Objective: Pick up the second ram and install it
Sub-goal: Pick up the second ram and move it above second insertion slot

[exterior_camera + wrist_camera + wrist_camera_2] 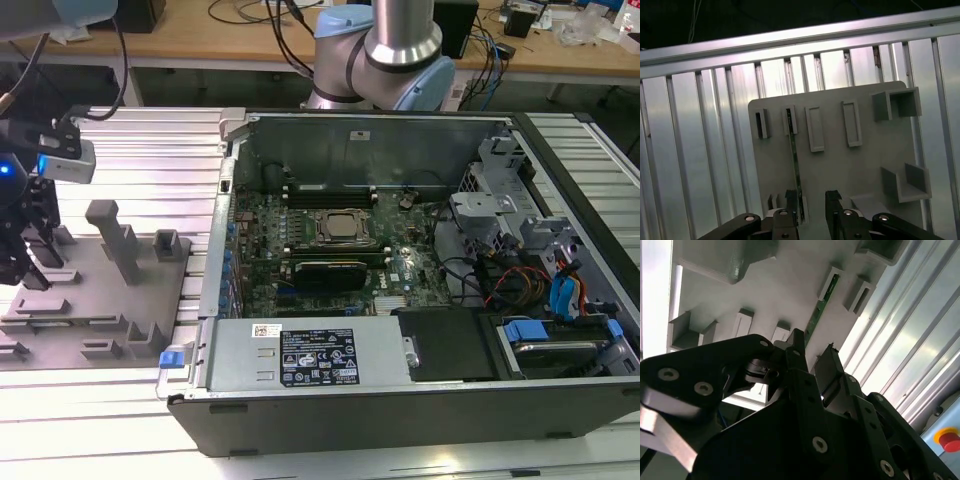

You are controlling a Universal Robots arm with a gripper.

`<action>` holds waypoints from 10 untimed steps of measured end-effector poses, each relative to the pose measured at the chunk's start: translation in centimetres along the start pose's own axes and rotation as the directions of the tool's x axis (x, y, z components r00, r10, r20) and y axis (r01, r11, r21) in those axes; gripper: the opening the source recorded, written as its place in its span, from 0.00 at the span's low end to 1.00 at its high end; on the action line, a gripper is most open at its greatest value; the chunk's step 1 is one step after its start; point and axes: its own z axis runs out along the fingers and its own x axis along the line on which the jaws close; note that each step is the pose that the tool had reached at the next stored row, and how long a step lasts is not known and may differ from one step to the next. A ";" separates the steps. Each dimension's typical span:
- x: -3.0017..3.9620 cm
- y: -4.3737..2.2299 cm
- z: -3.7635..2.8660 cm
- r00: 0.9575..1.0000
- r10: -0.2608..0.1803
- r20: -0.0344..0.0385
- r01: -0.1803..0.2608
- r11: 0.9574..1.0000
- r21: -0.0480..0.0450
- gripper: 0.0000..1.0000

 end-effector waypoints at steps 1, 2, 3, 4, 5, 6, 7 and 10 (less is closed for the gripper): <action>0.11 0.01 0.16 1.000 -0.001 0.000 0.001 1.000 0.000 0.36; 0.21 0.00 0.31 1.000 -0.003 0.000 0.003 1.000 0.000 0.36; 0.28 0.00 0.44 1.000 -0.004 0.000 0.004 1.000 0.000 0.36; 0.32 0.00 0.53 1.000 -0.004 0.000 0.004 1.000 0.000 0.36; 0.36 0.00 0.74 1.000 -0.005 0.000 0.005 1.000 0.000 0.36; 0.38 -0.01 0.97 1.000 -0.005 0.000 0.005 1.000 0.000 0.36; 0.38 -0.01 1.16 1.000 -0.005 0.000 0.005 1.000 0.000 0.36; 0.38 -0.01 1.69 1.000 -0.005 0.000 0.005 1.000 0.000 0.36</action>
